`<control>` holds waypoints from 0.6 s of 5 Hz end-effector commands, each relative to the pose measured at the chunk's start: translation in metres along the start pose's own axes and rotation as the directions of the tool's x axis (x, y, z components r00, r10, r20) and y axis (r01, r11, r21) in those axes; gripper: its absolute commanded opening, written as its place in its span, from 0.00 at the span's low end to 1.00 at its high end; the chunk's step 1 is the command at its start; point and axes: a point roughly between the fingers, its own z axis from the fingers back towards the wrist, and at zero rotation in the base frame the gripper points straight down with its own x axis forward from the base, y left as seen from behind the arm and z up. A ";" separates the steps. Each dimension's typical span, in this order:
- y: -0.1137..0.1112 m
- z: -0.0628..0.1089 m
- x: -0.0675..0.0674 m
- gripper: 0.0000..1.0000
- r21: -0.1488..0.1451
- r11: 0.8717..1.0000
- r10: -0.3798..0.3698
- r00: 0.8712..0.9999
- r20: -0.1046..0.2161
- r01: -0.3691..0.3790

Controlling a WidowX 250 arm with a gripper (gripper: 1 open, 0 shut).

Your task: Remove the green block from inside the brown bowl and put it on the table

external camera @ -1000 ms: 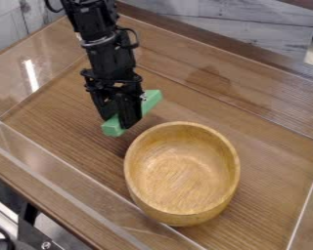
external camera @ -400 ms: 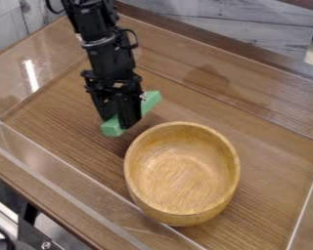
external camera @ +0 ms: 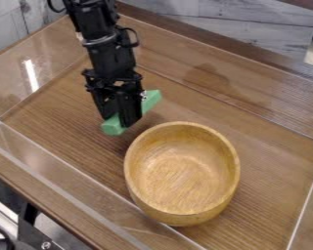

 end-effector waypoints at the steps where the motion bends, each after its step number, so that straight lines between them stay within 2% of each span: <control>1: 0.005 0.015 0.009 0.00 0.020 1.000 -0.001 0.999 0.048 0.000; 3: 0.006 0.014 0.010 0.00 0.012 1.000 0.005 0.999 0.038 -0.005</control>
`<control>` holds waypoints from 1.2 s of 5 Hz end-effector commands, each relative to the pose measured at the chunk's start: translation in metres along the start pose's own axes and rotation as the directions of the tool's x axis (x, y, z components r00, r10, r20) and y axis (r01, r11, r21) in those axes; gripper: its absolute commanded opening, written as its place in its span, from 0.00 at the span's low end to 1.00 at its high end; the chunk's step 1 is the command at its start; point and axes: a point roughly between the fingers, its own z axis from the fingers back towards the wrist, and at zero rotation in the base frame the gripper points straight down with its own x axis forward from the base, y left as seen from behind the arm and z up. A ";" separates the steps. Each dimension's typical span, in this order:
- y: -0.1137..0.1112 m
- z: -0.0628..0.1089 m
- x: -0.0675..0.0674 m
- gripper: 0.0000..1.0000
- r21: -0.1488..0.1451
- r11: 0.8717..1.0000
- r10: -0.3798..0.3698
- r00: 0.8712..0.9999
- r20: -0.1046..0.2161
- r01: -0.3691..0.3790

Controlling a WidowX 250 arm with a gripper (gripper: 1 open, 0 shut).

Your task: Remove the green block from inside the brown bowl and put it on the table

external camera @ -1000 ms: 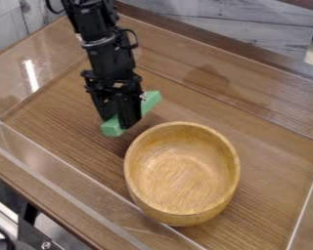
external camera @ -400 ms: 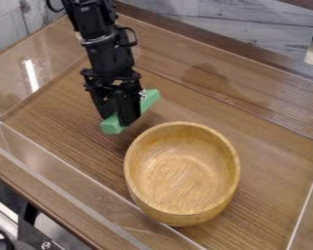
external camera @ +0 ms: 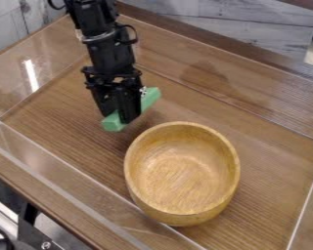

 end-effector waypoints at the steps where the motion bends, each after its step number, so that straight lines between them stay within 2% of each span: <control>1: 0.005 0.013 0.008 0.00 0.014 1.000 0.000 0.999 0.041 -0.001; 6: 0.008 0.016 0.009 0.00 -0.014 1.000 0.005 1.000 0.030 -0.004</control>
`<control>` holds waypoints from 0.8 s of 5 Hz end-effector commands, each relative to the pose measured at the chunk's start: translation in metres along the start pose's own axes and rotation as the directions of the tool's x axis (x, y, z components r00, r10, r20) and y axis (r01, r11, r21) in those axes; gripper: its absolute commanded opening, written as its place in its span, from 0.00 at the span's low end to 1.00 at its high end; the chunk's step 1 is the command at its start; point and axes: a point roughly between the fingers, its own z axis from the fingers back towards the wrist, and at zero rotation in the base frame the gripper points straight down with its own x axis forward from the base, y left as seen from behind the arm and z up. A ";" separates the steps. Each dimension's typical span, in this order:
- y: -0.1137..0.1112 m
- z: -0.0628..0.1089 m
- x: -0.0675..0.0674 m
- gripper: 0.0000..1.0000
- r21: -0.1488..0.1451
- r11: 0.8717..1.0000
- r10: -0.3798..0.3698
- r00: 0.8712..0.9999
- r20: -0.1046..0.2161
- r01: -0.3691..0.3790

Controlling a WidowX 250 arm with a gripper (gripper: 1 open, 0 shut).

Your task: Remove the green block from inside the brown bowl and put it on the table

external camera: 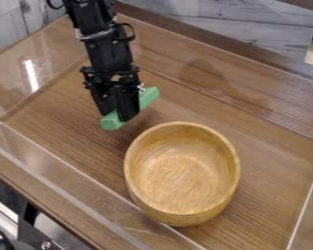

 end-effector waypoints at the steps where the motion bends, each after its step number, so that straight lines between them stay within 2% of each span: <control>1: 0.004 0.015 0.008 0.00 0.019 1.000 -0.004 0.999 0.049 0.003; 4: 0.005 0.016 0.010 0.00 0.005 1.000 0.001 0.999 0.042 -0.001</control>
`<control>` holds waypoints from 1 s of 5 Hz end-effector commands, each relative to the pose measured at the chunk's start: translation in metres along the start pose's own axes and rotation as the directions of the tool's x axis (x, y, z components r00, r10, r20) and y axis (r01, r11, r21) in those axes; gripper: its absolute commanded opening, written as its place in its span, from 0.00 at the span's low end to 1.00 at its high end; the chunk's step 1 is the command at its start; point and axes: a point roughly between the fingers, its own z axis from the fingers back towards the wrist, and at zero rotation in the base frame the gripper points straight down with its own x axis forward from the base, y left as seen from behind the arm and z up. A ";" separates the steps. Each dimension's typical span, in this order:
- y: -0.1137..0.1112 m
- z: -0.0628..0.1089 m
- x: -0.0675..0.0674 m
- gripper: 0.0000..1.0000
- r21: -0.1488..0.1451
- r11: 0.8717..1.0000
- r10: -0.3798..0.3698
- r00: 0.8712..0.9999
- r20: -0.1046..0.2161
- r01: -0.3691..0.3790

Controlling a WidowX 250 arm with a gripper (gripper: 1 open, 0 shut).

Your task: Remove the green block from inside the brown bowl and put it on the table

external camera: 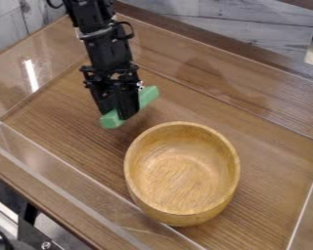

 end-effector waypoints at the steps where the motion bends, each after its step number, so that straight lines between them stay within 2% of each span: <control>1: 0.004 0.016 0.008 0.00 0.021 1.000 -0.004 0.999 0.053 0.003; 5: 0.006 0.016 0.010 0.00 0.003 1.000 0.002 0.999 0.041 -0.002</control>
